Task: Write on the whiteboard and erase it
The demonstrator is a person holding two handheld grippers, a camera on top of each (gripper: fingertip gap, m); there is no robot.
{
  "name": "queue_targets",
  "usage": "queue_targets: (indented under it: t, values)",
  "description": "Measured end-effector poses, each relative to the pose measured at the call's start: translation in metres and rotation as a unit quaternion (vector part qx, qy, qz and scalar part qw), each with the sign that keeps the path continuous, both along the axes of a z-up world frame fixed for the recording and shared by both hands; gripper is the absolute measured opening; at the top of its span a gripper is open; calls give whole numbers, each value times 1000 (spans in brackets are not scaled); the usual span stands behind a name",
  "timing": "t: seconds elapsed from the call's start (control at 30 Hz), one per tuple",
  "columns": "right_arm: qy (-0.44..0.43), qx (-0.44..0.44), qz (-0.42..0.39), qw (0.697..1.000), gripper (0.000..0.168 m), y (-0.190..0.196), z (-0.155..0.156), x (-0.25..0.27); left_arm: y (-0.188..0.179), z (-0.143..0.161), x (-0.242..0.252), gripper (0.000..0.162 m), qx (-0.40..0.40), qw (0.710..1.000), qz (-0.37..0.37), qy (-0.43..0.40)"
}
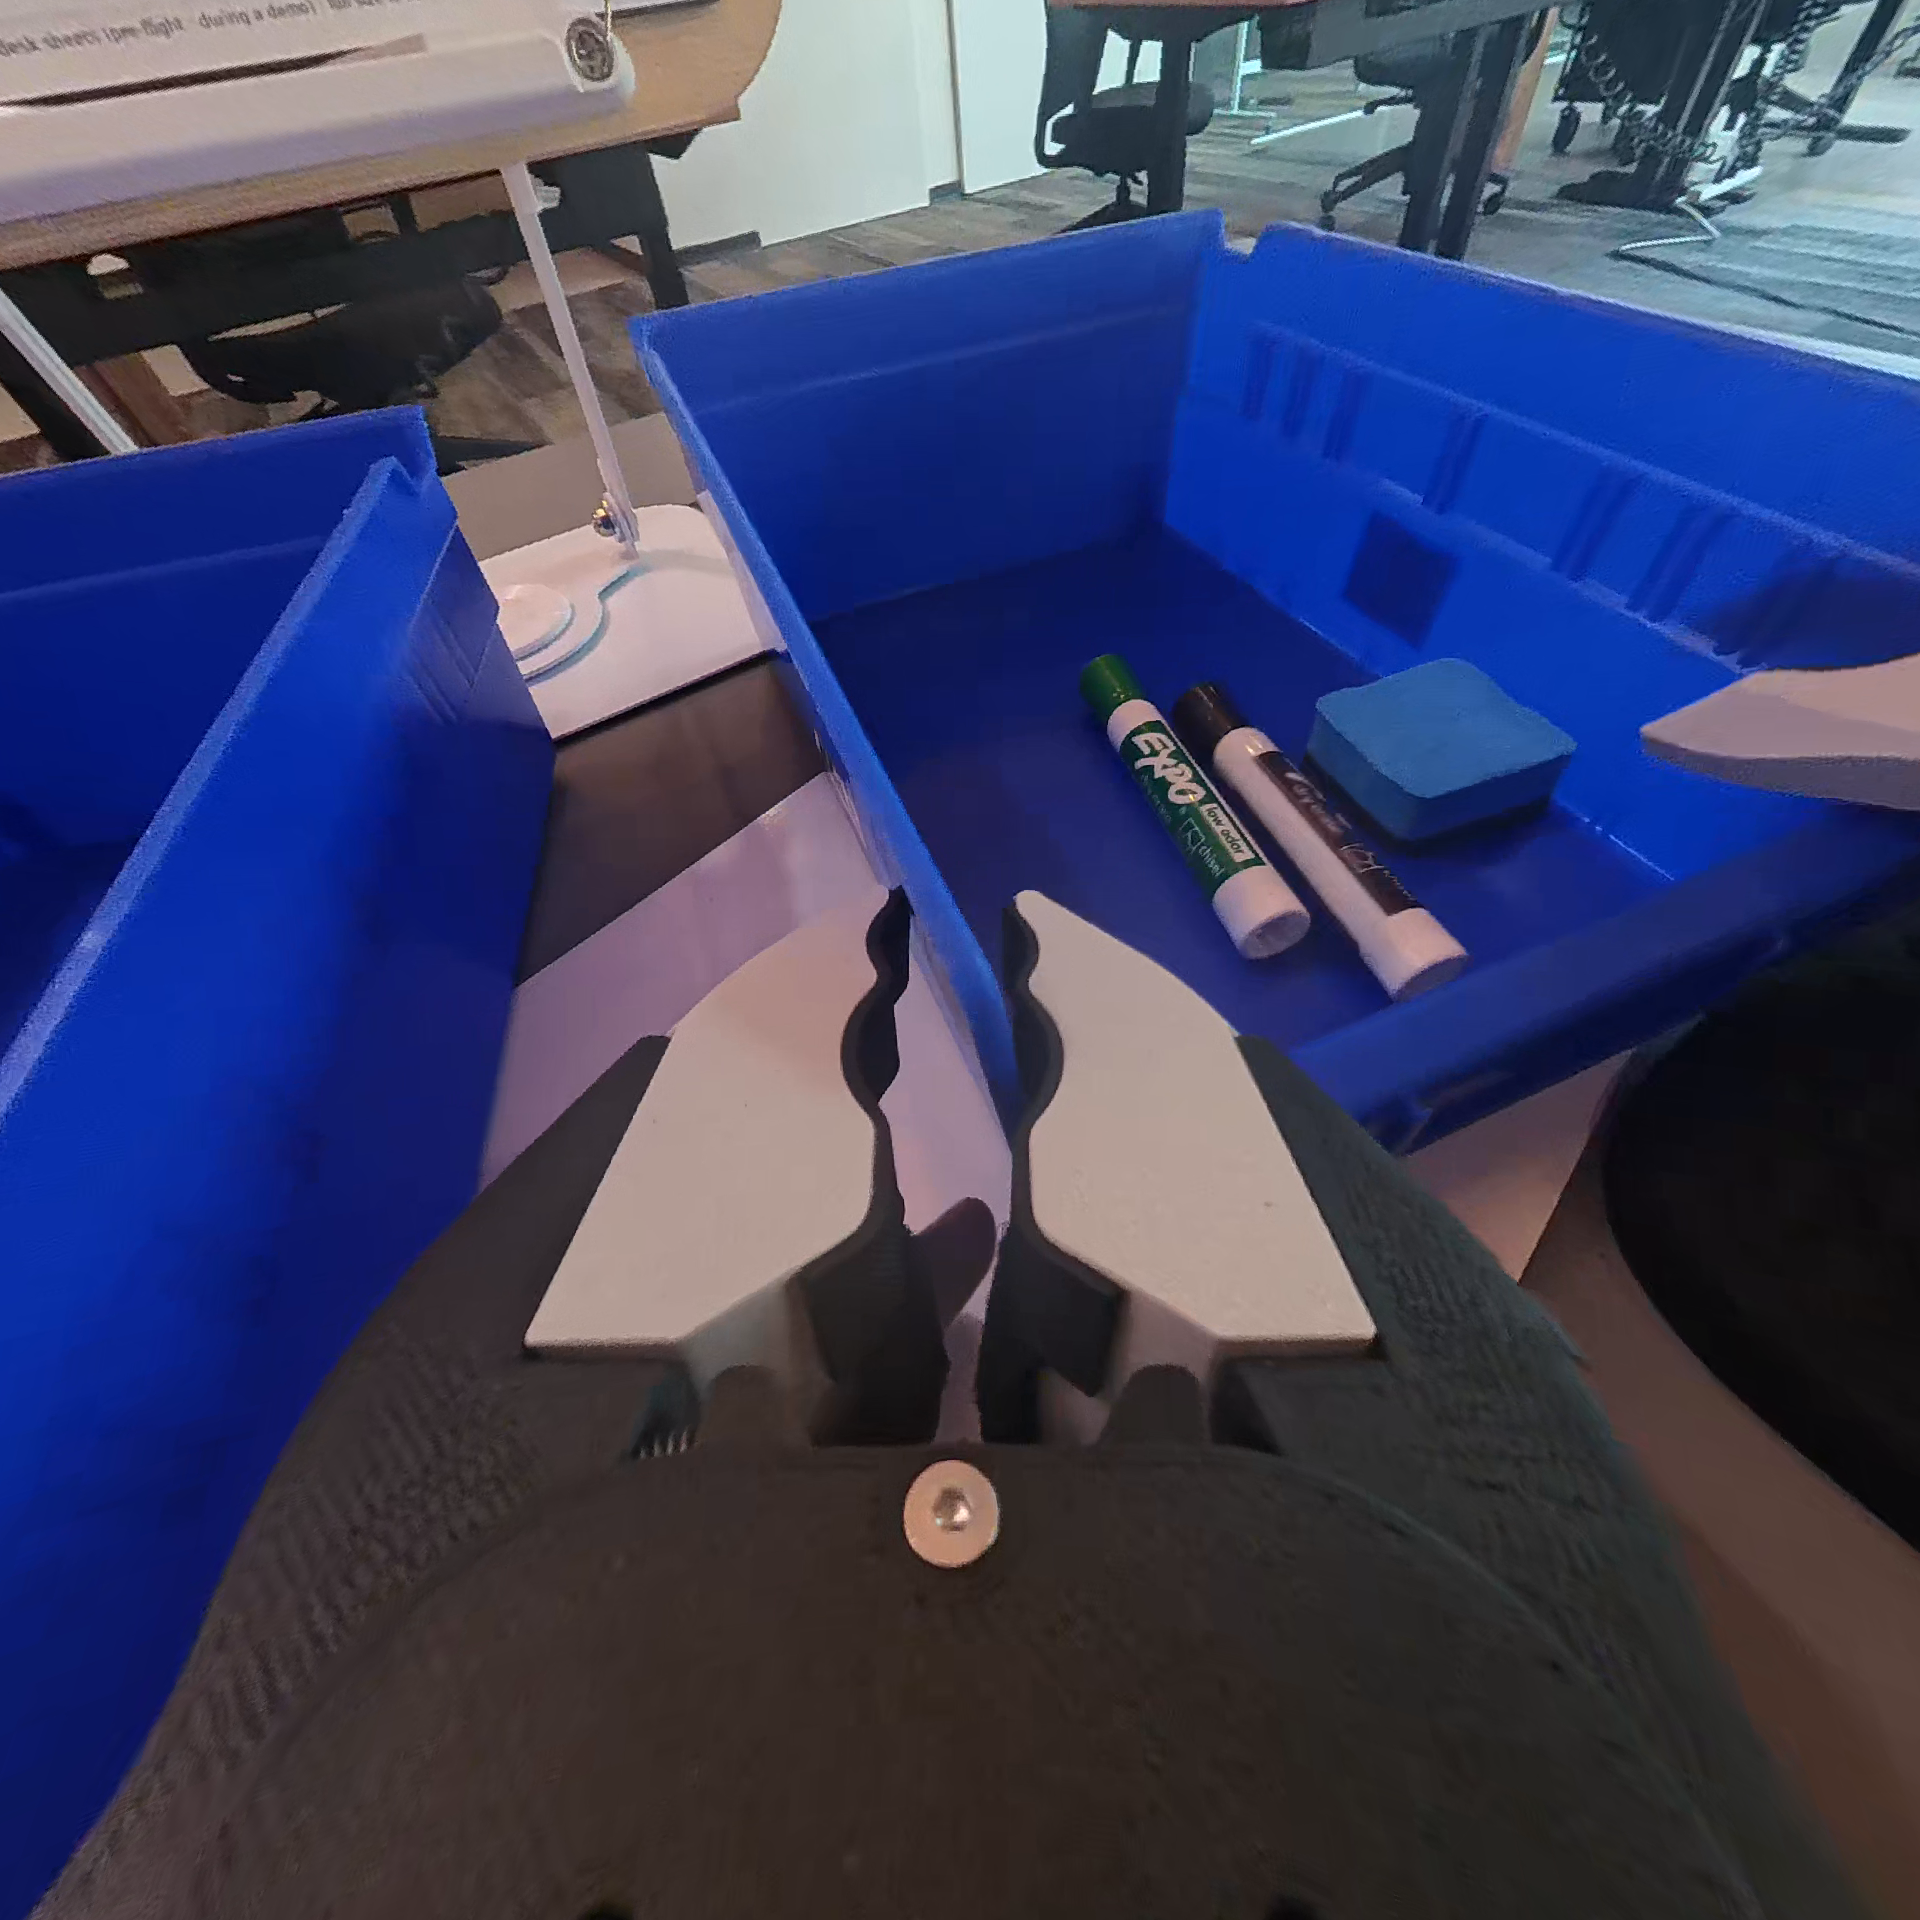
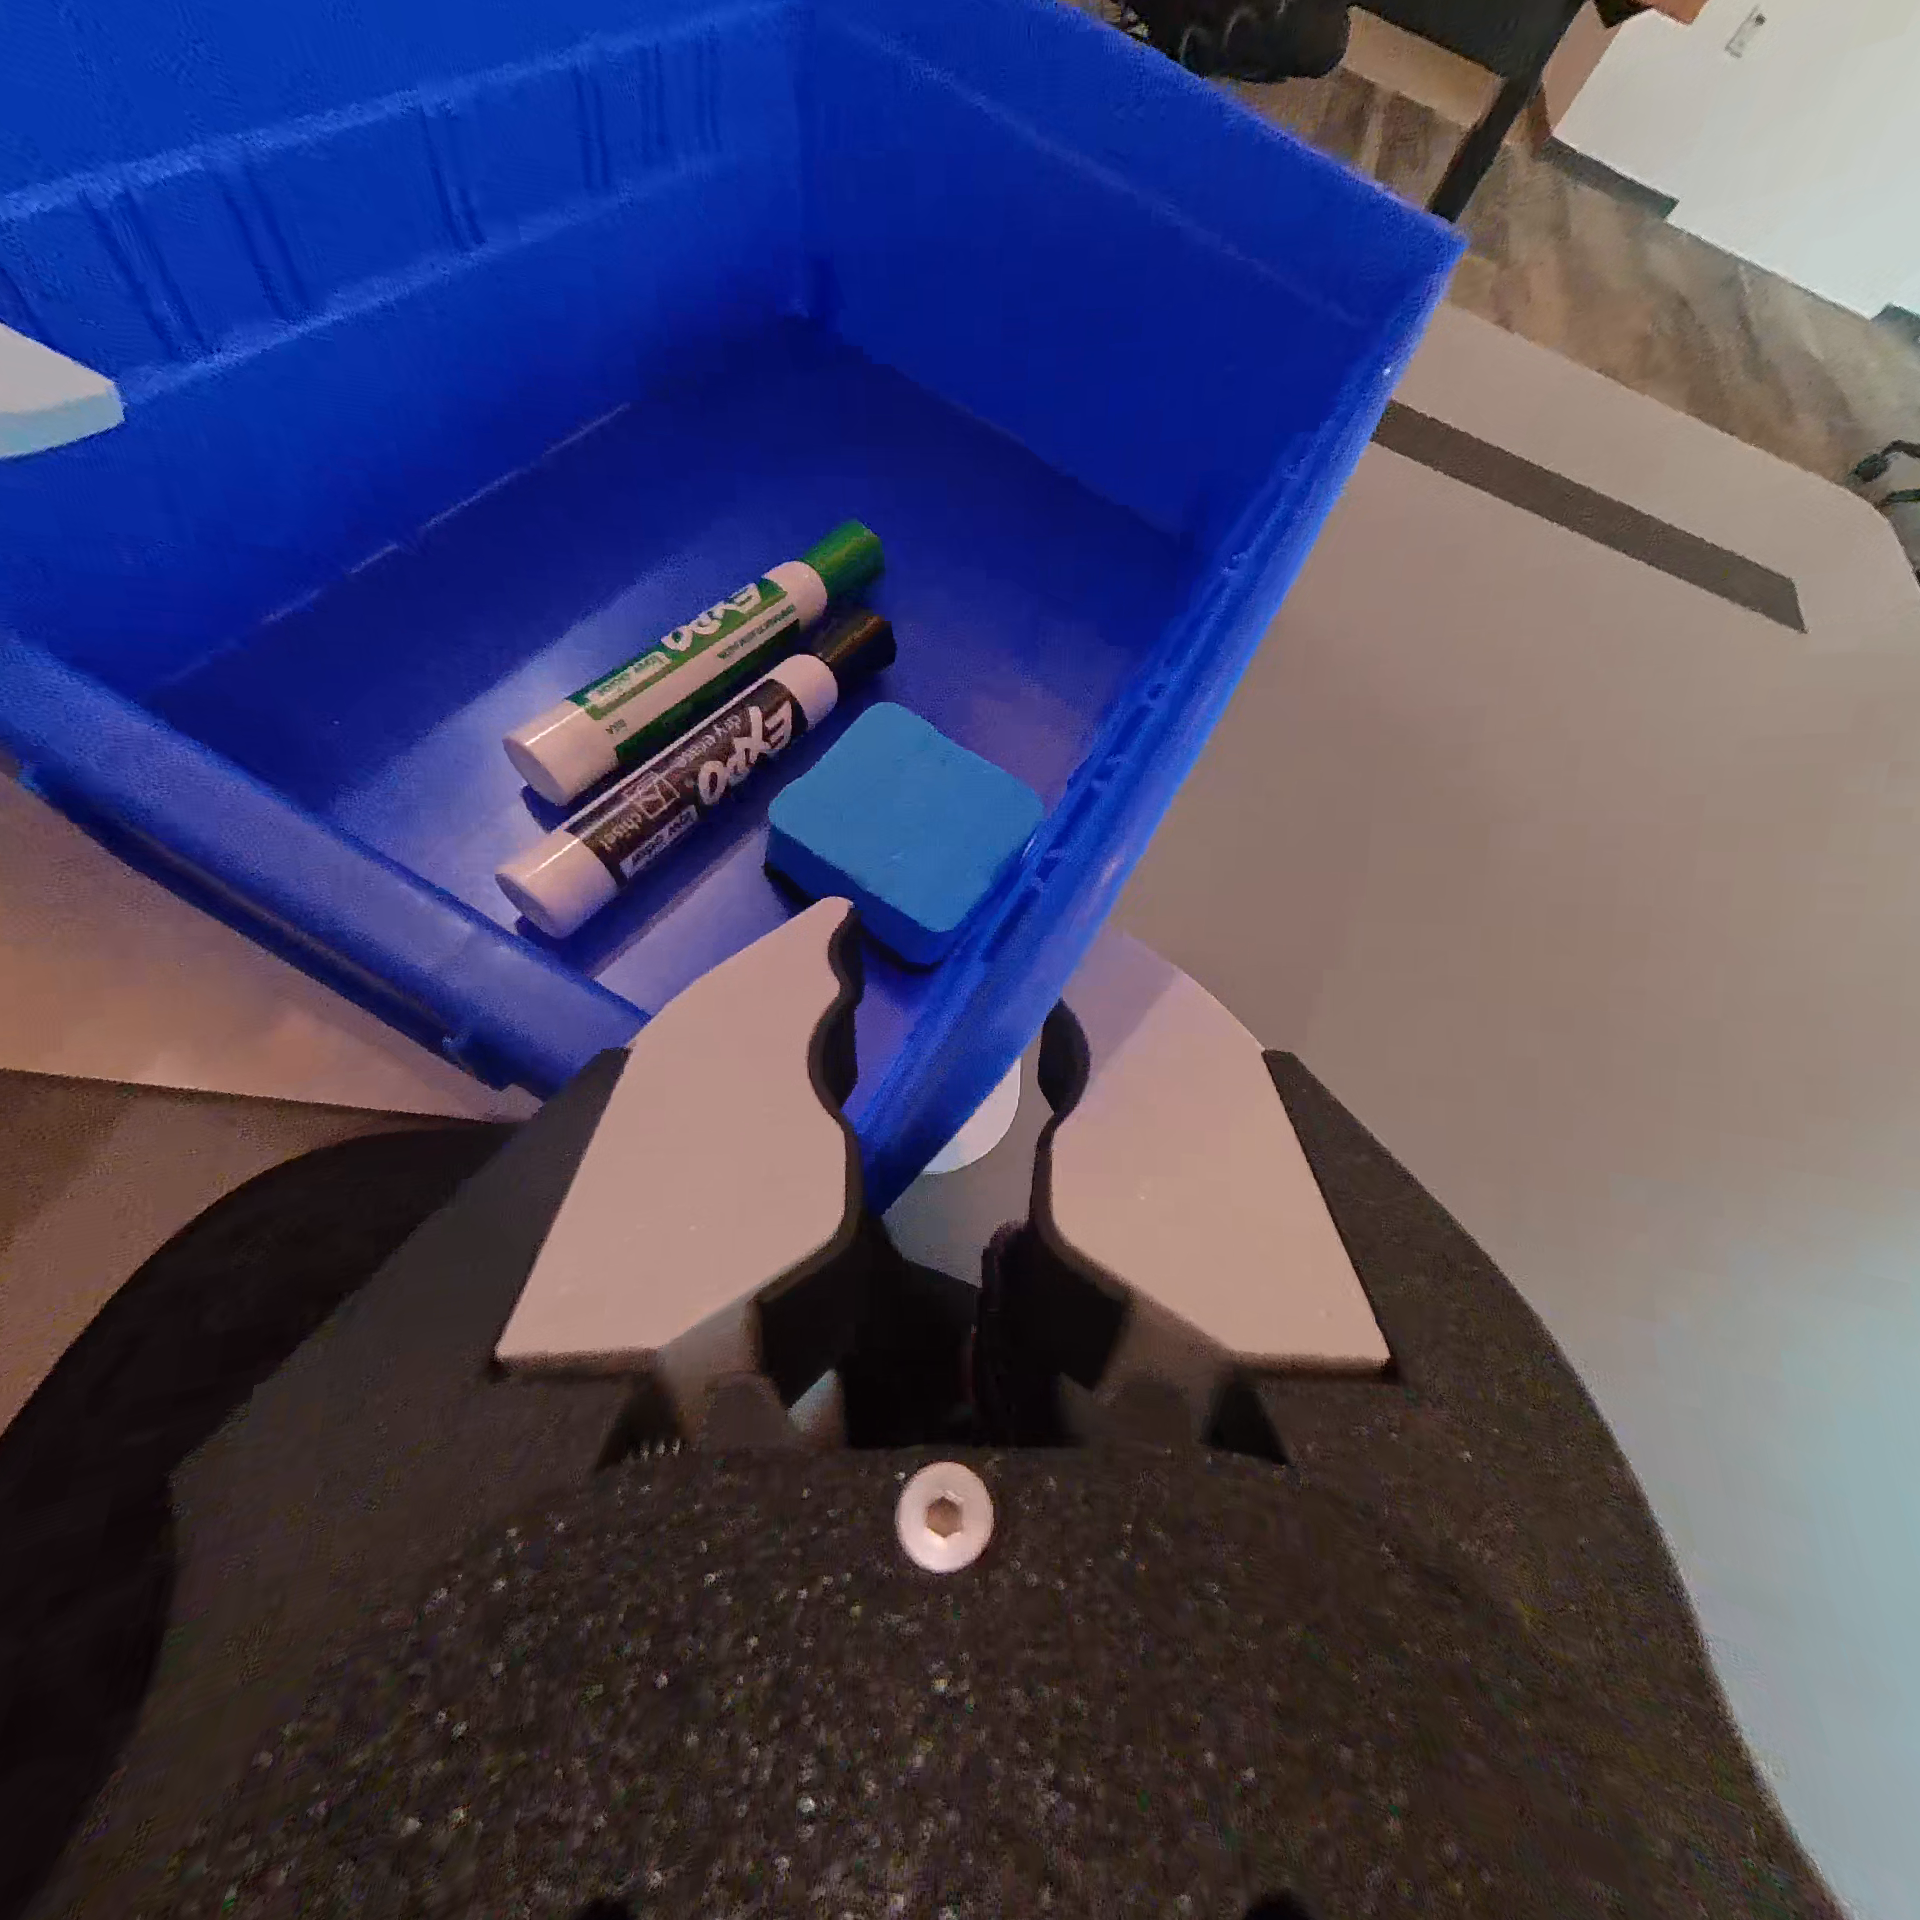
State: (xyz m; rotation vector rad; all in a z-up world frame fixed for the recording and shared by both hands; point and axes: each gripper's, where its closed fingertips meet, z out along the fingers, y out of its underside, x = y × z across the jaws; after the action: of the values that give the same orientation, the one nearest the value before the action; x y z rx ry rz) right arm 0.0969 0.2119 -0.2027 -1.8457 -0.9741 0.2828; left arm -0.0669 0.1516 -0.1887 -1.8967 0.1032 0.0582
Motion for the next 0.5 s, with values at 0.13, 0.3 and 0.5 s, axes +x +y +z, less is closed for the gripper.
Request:
queue_targets:
  t: [0.13, 0.3, 0.5]
  values:
    - [-13, 30, -31, 999, 14, 4, 5, 9, -2, 1, 3, 17, 10, 1000, 12, 11]
    - [-27, 61, -56, 996, 12, 0, 16, 19, -7, 12, 11, 16, 21, 999, 12, 48]
    - [-7, 86, -49, 995, 13, -17, 58, 13, -22, 53, 6, 16, 45, 997, 11, 63]
